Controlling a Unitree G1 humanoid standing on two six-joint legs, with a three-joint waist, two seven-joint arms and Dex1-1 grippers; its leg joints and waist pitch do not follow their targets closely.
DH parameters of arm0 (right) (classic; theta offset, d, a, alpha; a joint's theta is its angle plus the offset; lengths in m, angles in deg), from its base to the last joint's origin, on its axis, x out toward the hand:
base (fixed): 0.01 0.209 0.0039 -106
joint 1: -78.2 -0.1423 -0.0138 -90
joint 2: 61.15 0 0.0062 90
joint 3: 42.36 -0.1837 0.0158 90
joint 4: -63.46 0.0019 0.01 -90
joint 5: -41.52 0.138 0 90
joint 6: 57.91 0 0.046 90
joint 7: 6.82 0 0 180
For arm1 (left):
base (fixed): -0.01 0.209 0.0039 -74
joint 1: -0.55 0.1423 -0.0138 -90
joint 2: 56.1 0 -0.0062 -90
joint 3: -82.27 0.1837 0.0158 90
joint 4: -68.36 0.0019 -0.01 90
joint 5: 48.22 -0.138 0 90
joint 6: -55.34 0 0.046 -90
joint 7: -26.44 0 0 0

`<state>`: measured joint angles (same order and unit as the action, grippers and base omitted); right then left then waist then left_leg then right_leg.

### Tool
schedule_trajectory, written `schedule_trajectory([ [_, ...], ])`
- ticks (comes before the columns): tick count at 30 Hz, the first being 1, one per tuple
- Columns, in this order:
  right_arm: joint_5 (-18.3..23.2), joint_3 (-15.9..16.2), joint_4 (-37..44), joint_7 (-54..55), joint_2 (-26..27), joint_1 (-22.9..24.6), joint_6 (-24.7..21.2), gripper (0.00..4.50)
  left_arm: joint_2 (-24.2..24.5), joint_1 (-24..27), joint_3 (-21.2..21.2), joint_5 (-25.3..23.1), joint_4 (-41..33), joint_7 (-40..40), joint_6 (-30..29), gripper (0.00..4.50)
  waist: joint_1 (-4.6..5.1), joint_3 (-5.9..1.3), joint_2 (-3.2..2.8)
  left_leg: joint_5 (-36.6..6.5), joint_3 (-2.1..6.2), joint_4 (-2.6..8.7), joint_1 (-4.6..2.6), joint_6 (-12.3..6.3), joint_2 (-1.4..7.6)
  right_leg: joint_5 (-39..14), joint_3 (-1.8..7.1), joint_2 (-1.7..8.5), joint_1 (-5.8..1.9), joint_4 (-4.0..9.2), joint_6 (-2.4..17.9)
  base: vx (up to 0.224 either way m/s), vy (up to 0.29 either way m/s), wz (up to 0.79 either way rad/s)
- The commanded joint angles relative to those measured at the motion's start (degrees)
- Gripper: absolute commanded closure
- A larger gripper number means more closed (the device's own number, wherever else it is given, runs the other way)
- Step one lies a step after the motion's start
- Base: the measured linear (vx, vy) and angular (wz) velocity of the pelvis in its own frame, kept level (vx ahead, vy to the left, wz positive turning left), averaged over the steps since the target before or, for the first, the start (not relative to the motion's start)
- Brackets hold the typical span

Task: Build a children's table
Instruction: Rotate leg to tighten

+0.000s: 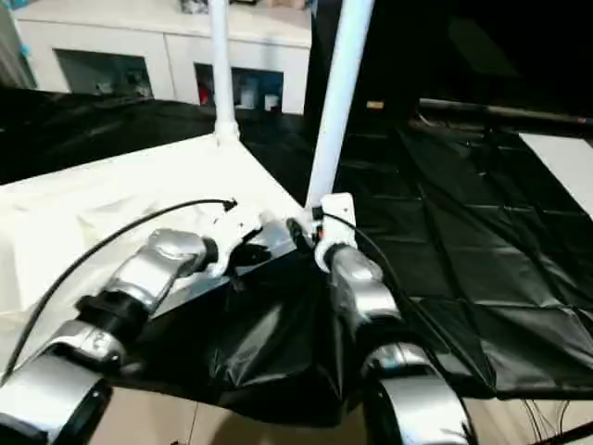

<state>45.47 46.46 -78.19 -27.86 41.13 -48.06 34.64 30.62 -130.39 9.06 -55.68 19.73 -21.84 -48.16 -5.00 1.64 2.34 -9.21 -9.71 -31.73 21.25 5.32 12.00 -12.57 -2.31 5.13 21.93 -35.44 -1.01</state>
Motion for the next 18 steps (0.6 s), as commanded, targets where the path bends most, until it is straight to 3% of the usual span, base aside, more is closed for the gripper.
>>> schedule_trajectory([
  [1, -0.08, 3.21, 4.16, -8.05, -1.65, 1.7, -0.74, 0.16, 2.35, 2.55, 3.62, -1.04, 0.05, -5.75, 0.26, 4.5, -0.37, -2.76, -0.43, -12.05, -0.07, 3.52, -0.13, -1.09, 0.88, -2.47, 1.51, 2.37, -2.29, 4.32, 10.68, 0.0, 0.0, 0.0],
  [3, 0.36, 4.01, 6.35, -11.9, -3.2, 3.2, -0.86, 0.16, 3.7, 3.27, 4.08, -0.96, -1.08, -7.72, 1.12, 4.5, -0.19, -2.87, -0.63, -9.45, -0.26, 3.19, -0.32, -2.17, 0.86, 3.52, 1.47, 2.07, -2.28, 3.81, 12.21, 0.0, 0.0, 0.0],
  [10, 3.14, 8.42, 21.38, -29.84, -13.01, 12.06, -2.86, 0.16, 11.69, 7.2, 4.5, 0.73, -6.93, -18.22, 8.09, 4.5, -0.49, -2.91, -0.84, -8.8, -0.28, 2.89, -0.72, -3.81, 0.99, 8.86, 1.42, 1.73, -2.65, 3.53, 13.43, 0.0, 0.0, 0.0],
  [16, 5.22, 8.16, 26.27, -33.04, -14.21, 13.51, -4.92, 0.16, 13.79, 8.31, 1.86, 3.27, -9.07, -19.71, 10.46, 4.5, -0.25, -2.5, -0.92, -13.75, -0.41, 3.43, -0.96, -2.04, 1.25, -0.67, 1.63, 2.15, -2.12, 4.06, 13.74, 0.0, 0.0, 0.0],
  [17, 5.21, 8.18, 26.31, -33.0, -14.18, 13.51, -4.98, 0.14, 13.65, 8.26, 1.72, 3.42, -9.03, -19.63, 10.51, 4.06, -0.28, -2.46, -0.99, -13.55, -0.41, 3.44, -0.93, -1.71, 1.22, -0.98, 1.66, 2.14, -2.07, 4.07, 13.87, 0.0, 0.0, 0.0],
  [18, 5.18, 8.33, 26.74, -33.03, -14.18, 13.63, -5.33, 0.14, 13.22, 8.14, 1.34, 3.88, -8.95, -19.34, 10.85, 4.06, -0.28, -2.46, -0.79, -13.16, -0.45, 3.38, -0.87, -1.58, 1.19, -0.97, 1.69, 2.17, -2.1, 4.02, 13.88, 0.0, 0.0, 0.0],
])
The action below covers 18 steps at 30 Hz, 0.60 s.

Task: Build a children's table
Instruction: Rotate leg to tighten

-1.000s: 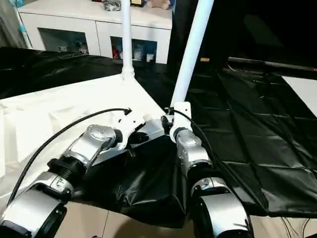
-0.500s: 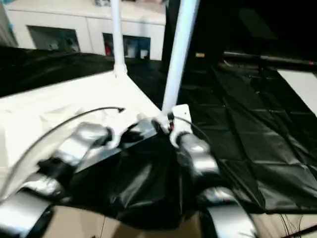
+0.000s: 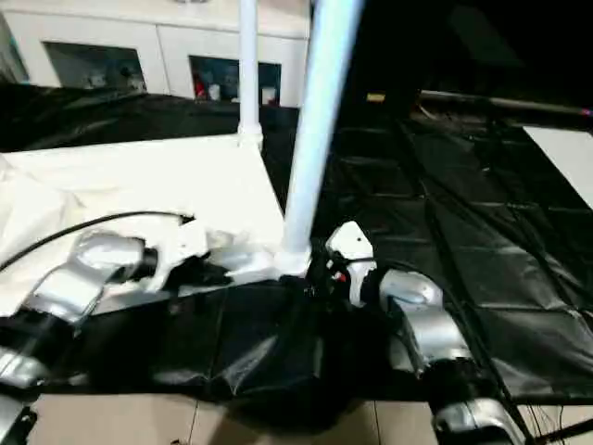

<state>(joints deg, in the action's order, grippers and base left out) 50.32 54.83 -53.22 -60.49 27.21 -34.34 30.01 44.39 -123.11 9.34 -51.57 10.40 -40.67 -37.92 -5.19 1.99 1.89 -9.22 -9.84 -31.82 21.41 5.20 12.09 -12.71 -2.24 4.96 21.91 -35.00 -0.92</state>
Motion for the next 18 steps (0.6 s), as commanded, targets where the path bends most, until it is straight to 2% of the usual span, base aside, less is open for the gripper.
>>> schedule_trajectory([
  [1, 0.23, 0.19, 2.07, -0.43, -0.18, 0.02, -0.87, 0.14, -0.92, 0.82, 0.88, 0.29, 0.17, -0.68, 0.43, 3.95, -0.16, -2.81, -0.4, -12.94, -0.33, 3.45, -1.07, -1.49, 1.08, -0.78, 1.62, 2.31, -2.04, 3.57, 13.76, 0.0, 0.0, 0.0],
  [4, 0.21, 0.81, 2.89, -0.59, 0.01, 0.23, -1.5, 0.14, -1.53, 0.77, 1.39, 0.17, -0.28, -0.54, 1.67, 3.7, -0.22, -2.97, -0.33, -10.13, -0.34, 3.19, -0.88, -2.0, 0.96, 2.44, 1.59, 2.27, -2.26, 3.23, 13.67, 0.0, 0.0, 0.0],
  [9, 0.47, 0.89, 3.93, -0.71, -0.08, 0.31, -2.53, 0.14, -2.39, -0.58, 2.14, -0.63, 2.23, -0.6, 2.5, 3.7, -0.26, -3.28, -0.23, -6.2, -0.4, 2.64, -0.81, -3.57, 0.7, 8.86, 1.51, 2.08, -2.52, 2.63, 14.34, 0.0, 0.0, 0.0],
  [11, 0.49, 0.88, 4.12, -0.62, -0.14, 0.31, -2.6, 0.14, -2.85, -1.83, 1.94, -1.16, 4.92, 0.14, 3.45, 3.7, -0.34, -3.21, -0.21, -6.54, -0.42, 2.63, -0.81, -3.91, 0.7, 8.11, 1.49, 2.21, -2.55, 2.69, 14.44, 0.0, 0.0, 0.0],
  [12, 0.51, 0.86, 4.18, -0.6, -0.14, 0.3, -2.66, 0.14, -3.0, -2.15, 1.81, -1.21, 5.61, 0.34, 3.71, 3.7, -0.34, -3.16, -0.4, -7.32, -0.42, 2.65, -0.87, -3.72, 0.68, 6.94, 1.5, 2.2, -2.5, 2.86, 14.32, 0.0, 0.0, 0.0],
  [14, 0.48, 0.83, 4.32, -0.52, -0.16, 0.33, -2.76, 0.14, -3.21, -2.49, 1.56, -0.98, 6.26, 0.18, 3.75, 3.7, -0.38, -3.11, -0.32, -8.13, -0.37, 2.73, -0.84, -3.27, 0.76, 5.71, 1.51, 2.28, -2.56, 2.85, 14.29, 0.0, 0.0, 0.0],
  [15, 0.44, 0.82, 4.36, -0.49, -0.15, 0.33, -2.81, 0.14, -3.34, -2.61, 1.37, -0.77, 6.5, 0.17, 3.91, 3.7, -0.42, -3.14, -0.55, -8.39, -0.34, 2.73, -0.9, -3.09, 0.8, 5.43, 1.51, 2.32, -2.53, 2.84, 14.3, 0.0, 0.0, 0.0],
  [17, 0.29, 0.86, 4.7, -0.41, -0.24, 0.54, -2.94, 0.14, -3.8, -3.28, 1.03, -0.29, 7.37, 0.04, 3.72, 3.7, -0.36, -3.13, -0.41, -8.81, -0.35, 2.72, -0.92, -2.77, 0.78, 5.24, 1.51, 2.25, -2.5, 2.86, 14.44, 0.0, 0.0, 0.0],
  [18, 0.24, 0.88, 4.78, -0.38, -0.24, 0.62, -2.97, 0.14, -3.89, -3.49, 1.08, -0.3, 7.82, -0.09, 3.39, 3.7, -0.42, -3.22, -0.68, -8.57, -0.3, 2.67, -0.94, -2.72, 0.79, 5.78, 1.51, 2.28, -2.55, 2.74, 14.57, 0.0, 0.0, 0.0],
])
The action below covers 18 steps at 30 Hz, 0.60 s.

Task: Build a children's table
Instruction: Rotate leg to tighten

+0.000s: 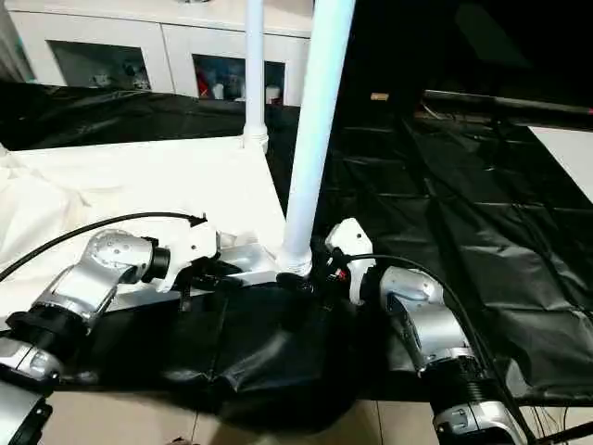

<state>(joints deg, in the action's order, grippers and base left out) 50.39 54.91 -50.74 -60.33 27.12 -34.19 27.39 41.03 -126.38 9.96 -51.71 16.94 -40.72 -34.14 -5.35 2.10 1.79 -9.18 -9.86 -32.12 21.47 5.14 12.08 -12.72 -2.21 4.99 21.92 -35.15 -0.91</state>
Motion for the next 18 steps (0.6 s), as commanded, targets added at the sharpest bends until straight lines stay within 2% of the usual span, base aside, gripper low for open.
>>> schedule_trajectory([
  [1, 0.15, 0.8, 2.35, -0.49, -0.13, 0.51, -0.41, 0.14, -0.61, -0.41, 0.55, -0.21, 1.86, -0.07, -0.56, 3.85, -0.22, -3.35, -0.47, -8.36, -0.29, 2.93, -0.97, -2.7, 0.78, 6.36, 1.49, 2.22, -2.59, 2.88, 14.61, 0.0, 0.0, 0.0],
  [3, 0.17, 0.79, 2.39, -0.43, -0.09, 0.53, -0.47, 0.14, -0.85, -0.8, 0.55, -0.46, 3.16, 0.22, -0.26, 4.05, -0.26, -3.37, -0.44, -7.84, -0.3, 2.83, -0.94, -3.07, 0.69, 7.58, 1.45, 2.17, -2.65, 2.8, 14.7, 0.0, 0.0, 0.0],
  [7, 0.09, 0.82, 2.16, -0.34, -0.01, 0.4, -0.37, 0.14, -0.89, -0.84, 1.11, -1.02, 4.3, -0.38, -0.47, 4.16, -0.31, -3.31, -0.47, -9.3, -0.25, 2.93, -0.97, -2.68, 0.79, 5.29, 1.46, 2.33, -2.64, 2.94, 14.83, 0.0, 0.0, 0.0],
  [8, 0.08, 0.83, 2.14, -0.33, 0.0, 0.38, -0.36, 0.14, -0.9, -0.83, 1.15, -1.07, 4.37, -0.38, -0.47, 4.42, -0.29, -3.31, -0.46, -9.42, -0.22, 2.94, -0.98, -2.57, 0.82, 5.16, 1.46, 2.32, -2.64, 2.91, 14.82, 0.0, 0.0, 0.0],
  [18, -2.36, 2.67, -2.71, -0.24, 1.02, -2.72, 2.24, 0.14, -1.09, 0.19, 1.76, -0.34, 3.34, -3.14, -1.67, 4.42, -0.19, -3.38, -0.29, -8.87, -0.28, 2.81, -0.94, -2.74, 0.72, 5.04, 1.45, 2.35, -2.65, 2.81, 15.27, 0.0, 0.0, 0.0],
])
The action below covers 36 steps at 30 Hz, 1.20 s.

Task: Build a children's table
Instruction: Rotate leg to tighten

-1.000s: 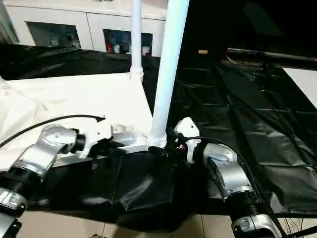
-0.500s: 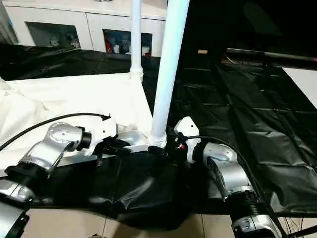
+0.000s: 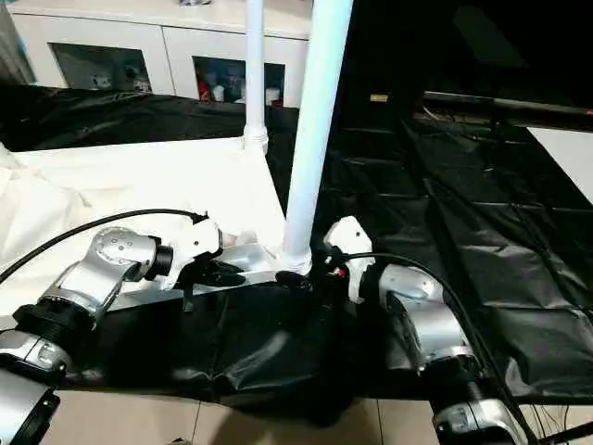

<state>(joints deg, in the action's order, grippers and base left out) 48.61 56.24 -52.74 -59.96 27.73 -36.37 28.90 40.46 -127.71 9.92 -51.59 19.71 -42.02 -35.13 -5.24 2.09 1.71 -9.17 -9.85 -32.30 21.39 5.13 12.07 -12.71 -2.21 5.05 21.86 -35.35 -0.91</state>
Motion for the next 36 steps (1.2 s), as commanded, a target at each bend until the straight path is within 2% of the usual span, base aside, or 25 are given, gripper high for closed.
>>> schedule_trajectory([
  [1, -0.95, 1.57, -1.43, -0.52, 0.56, -1.01, 1.23, 0.14, -0.45, 1.78, 1.91, -0.34, 0.02, -2.27, -0.72, 4.42, -0.29, -3.36, -0.28, -8.45, -0.29, 2.99, -0.86, -2.86, 0.78, 5.64, 1.45, 2.31, -2.55, 2.93, 15.4, 0.0, 0.0, 0.0],
  [2, -1.57, 1.94, -2.57, -0.47, 0.71, -1.65, 2.23, 0.14, -0.4, 2.15, 1.99, -0.12, -0.77, -2.76, -0.86, 4.42, -0.28, -3.42, 0.06, -7.78, -0.33, 2.9, -0.84, -3.27, 0.81, 6.82, 1.41, 2.25, -2.6, 2.83, 15.59, 0.0, 0.0, 0.0],
  [5, -2.24, 2.08, -3.8, 0.04, 0.86, -2.26, 3.25, 0.14, -0.33, 2.3, 2.02, -0.03, -1.23, -3.04, -1.06, 4.42, -0.37, -3.41, 0.0, -7.12, -0.39, 2.8, -0.86, -3.95, 0.74, 7.45, 1.42, 2.22, -2.59, 2.78, 15.7, 0.0, 0.0, 0.0],
  [11, -1.92, 1.73, -7.01, -1.38, 1.23, -3.5, 6.11, 0.14, 0.18, 3.07, 1.86, 0.78, -3.34, -4.53, -2.31, 4.42, -0.55, -3.35, -0.06, -8.15, -0.42, 2.9, -0.95, -3.65, 0.87, 4.98, 1.43, 2.3, -2.46, 2.88, 15.59, 0.0, 0.0, 0.0],
  [12, -1.68, 1.57, -7.03, -1.64, 1.25, -3.51, 6.11, 0.43, 0.28, 3.13, 1.86, 0.84, -3.5, -4.71, -2.44, 4.5, -0.62, -3.35, -0.01, -7.97, -0.38, 2.9, -0.87, -3.8, 0.89, 5.4, 1.41, 2.3, -2.52, 2.79, 15.59, 0.0, 0.0, 0.0],
  [15, -1.34, 1.31, -7.43, -2.24, 0.96, -3.6, 6.58, 0.5, 0.63, 3.38, 1.78, 0.82, -3.96, -4.99, -2.61, 4.5, -0.73, -3.43, -0.02, -7.38, -0.44, 2.78, -0.88, -4.24, 0.83, 6.29, 1.42, 2.27, -2.53, 2.71, 15.48, 0.0, 0.0, 0.0],
  [18, -0.97, 0.81, -8.51, -2.59, 0.95, -4.02, 7.05, 0.89, 0.8, 3.49, 1.74, 0.81, -4.3, -5.19, -2.84, 4.5, -0.75, -3.44, -0.11, -7.46, -0.42, 2.79, -0.84, -4.2, 0.85, 6.09, 1.38, 2.28, -2.52, 2.7, 15.7, 0.0, 0.0, 0.0],
  [19, -1.04, 0.68, -9.04, -2.66, 0.93, -4.23, 7.43, 0.89, 0.84, 3.53, 1.69, 0.78, -4.43, -5.23, -2.89, 4.5, -0.73, -3.4, -0.22, -7.68, -0.42, 2.82, -0.88, -4.06, 0.85, 5.97, 1.36, 2.2, -2.44, 2.74, 15.74, 0.0, 0.0, 0.0],
  [29, -0.84, 0.42, -10.53, -3.31, 1.03, -4.54, 8.65, 1.7, 1.25, 3.72, 1.65, 0.88, -4.95, -5.37, -3.46, 4.5, -0.84, -3.52, -0.11, -6.98, -0.43, 2.68, -0.85, -4.5, 0.79, 6.86, 1.31, 2.17, -2.58, 2.6, 15.9, 0.0, 0.0, 0.0],
  [36, -1.22, 0.62, -11.59, -3.69, 1.12, -4.58, 9.52, 1.8, 1.57, 4.07, 1.85, 0.81, -5.35, -5.43, -3.9, 4.5, -0.92, -3.53, -0.07, -6.92, -0.44, 2.67, -0.82, -4.5, 0.78, 6.68, 1.29, 2.16, -2.57, 2.58, 15.85, 0.0, 0.0, 0.0],
])
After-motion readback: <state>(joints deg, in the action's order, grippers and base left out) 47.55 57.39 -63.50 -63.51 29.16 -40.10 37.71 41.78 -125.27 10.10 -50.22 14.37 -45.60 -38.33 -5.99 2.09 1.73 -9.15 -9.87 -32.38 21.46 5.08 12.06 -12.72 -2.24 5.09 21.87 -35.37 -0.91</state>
